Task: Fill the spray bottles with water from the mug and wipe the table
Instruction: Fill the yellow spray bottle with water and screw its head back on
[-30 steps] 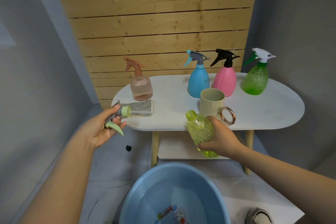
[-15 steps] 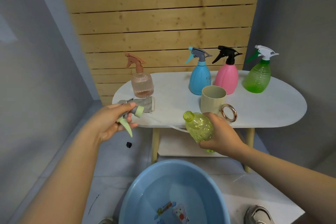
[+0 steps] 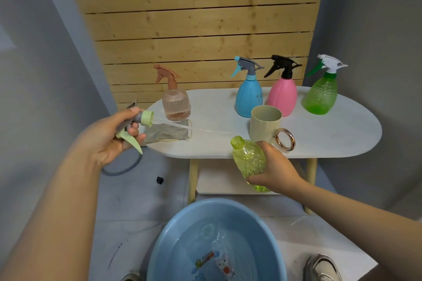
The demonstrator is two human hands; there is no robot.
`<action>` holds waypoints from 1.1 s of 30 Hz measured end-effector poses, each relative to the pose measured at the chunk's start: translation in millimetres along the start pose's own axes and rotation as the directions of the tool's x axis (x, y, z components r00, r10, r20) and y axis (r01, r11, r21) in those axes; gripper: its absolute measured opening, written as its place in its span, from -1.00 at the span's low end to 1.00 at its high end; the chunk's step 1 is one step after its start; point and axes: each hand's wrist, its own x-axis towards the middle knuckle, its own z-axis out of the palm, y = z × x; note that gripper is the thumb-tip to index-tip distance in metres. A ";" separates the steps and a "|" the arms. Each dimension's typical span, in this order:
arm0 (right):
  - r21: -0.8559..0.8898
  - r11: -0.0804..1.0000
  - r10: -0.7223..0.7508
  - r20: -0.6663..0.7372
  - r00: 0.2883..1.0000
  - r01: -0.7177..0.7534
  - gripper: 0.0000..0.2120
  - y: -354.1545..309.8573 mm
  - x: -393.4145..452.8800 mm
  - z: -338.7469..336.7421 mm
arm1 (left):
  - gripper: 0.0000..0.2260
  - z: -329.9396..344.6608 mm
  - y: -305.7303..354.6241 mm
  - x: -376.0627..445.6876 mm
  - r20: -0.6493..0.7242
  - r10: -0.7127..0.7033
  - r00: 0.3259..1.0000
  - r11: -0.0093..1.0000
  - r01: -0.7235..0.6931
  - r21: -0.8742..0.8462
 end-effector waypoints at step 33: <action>-0.048 0.999 -0.011 0.021 1.000 0.012 -0.26 -4.0 -4.7 -1.9 | -0.88 13.6 -6.6 -0.8 0.028 -0.068 0.997 0.988 0.064 0.143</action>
